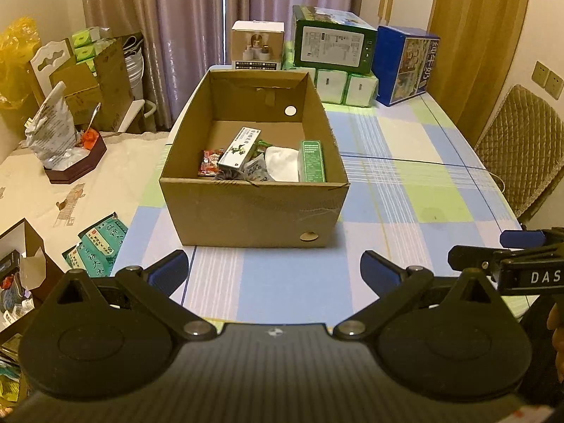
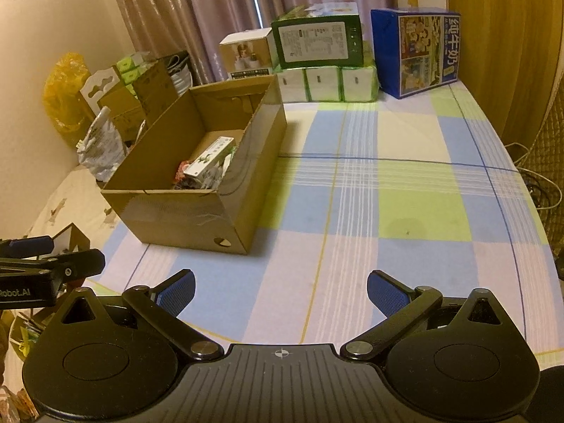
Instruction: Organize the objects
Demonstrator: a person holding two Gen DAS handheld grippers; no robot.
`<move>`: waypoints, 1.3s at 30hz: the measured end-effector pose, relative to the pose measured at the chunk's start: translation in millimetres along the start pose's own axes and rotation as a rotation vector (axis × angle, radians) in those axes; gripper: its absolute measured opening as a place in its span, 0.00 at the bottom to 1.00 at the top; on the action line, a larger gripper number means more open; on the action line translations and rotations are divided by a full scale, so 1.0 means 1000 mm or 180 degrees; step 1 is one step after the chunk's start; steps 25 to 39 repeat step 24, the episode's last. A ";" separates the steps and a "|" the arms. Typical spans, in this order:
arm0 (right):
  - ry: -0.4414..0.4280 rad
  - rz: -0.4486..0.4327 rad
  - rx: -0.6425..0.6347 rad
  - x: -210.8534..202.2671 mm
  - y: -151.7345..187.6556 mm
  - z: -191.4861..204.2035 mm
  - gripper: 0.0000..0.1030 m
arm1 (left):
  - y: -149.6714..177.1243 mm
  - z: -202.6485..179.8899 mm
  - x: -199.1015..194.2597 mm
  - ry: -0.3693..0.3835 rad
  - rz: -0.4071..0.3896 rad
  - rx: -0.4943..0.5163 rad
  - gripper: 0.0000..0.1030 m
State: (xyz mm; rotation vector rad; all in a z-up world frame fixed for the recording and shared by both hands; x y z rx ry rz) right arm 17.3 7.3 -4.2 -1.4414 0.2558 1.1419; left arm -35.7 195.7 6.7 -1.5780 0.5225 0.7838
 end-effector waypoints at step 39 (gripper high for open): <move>-0.0013 -0.0015 0.0010 -0.002 0.003 0.005 0.98 | 0.007 0.001 -0.002 0.0087 -0.0018 -0.0045 0.99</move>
Point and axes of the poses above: each gripper's, at about its wrist camera, not at the fingertips, and x roughly the way its jaws point, z to its left, y to its underside, the point moved 6 cm from there along x, roughly the way its jaws point
